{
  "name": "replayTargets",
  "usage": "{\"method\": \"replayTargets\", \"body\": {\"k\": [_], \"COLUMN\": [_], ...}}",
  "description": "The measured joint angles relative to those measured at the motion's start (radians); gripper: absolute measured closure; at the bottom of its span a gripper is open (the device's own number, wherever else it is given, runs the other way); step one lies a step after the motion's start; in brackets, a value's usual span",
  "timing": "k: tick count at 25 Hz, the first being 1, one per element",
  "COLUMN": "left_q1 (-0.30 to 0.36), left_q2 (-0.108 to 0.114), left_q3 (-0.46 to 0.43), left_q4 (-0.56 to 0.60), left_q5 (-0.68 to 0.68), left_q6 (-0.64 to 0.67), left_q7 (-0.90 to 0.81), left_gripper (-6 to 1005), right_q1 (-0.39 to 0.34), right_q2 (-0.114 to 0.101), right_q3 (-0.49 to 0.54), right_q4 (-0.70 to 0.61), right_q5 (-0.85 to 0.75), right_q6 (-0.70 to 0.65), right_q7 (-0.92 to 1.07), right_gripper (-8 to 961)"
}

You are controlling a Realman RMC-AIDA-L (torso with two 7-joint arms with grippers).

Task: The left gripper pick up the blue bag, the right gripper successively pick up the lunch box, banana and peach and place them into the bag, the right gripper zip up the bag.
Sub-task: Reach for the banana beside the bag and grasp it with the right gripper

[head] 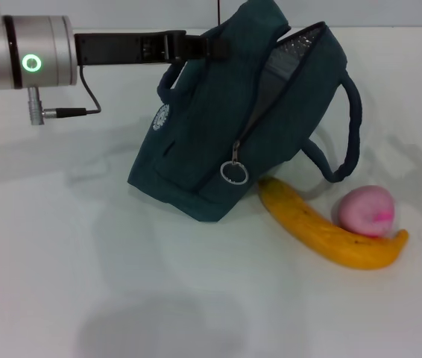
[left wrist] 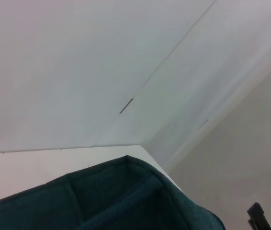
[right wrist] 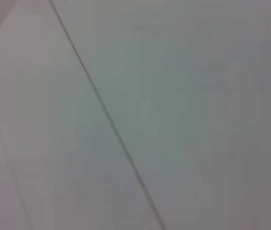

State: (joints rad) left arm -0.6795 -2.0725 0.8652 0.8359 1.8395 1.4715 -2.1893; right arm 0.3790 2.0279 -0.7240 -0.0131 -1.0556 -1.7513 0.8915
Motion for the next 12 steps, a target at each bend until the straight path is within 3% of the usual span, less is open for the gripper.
{"method": "replayTargets", "body": {"k": [3,6,9,12], "left_q1": [0.000,0.005,0.014,0.024], "left_q2": [-0.001,-0.002,-0.003,-0.002], "left_q3": [0.000,-0.001,-0.012,-0.033], "left_q4": [0.000,0.000,0.000,0.000], "left_q5": [0.002,0.001,0.000,0.001], "left_q6": [-0.014,-0.023,-0.027,-0.034], "left_q7": [0.008,0.018,0.030,0.041], "left_gripper": [942,942,942,942], "right_q1": [-0.019,-0.049,-0.106,-0.167], "right_q2": [-0.004,-0.021,-0.032,-0.039], "right_q3": [-0.008,-0.067,-0.161,-0.201], "right_q4": [0.014,-0.033,-0.190,-0.400], "right_q5": [0.005,-0.016,-0.053,-0.118], "right_q6": [-0.044,-0.161,-0.240,-0.234], "right_q7": [-0.017,-0.018,0.019,0.154], "right_gripper": [367,361,356,351]}}
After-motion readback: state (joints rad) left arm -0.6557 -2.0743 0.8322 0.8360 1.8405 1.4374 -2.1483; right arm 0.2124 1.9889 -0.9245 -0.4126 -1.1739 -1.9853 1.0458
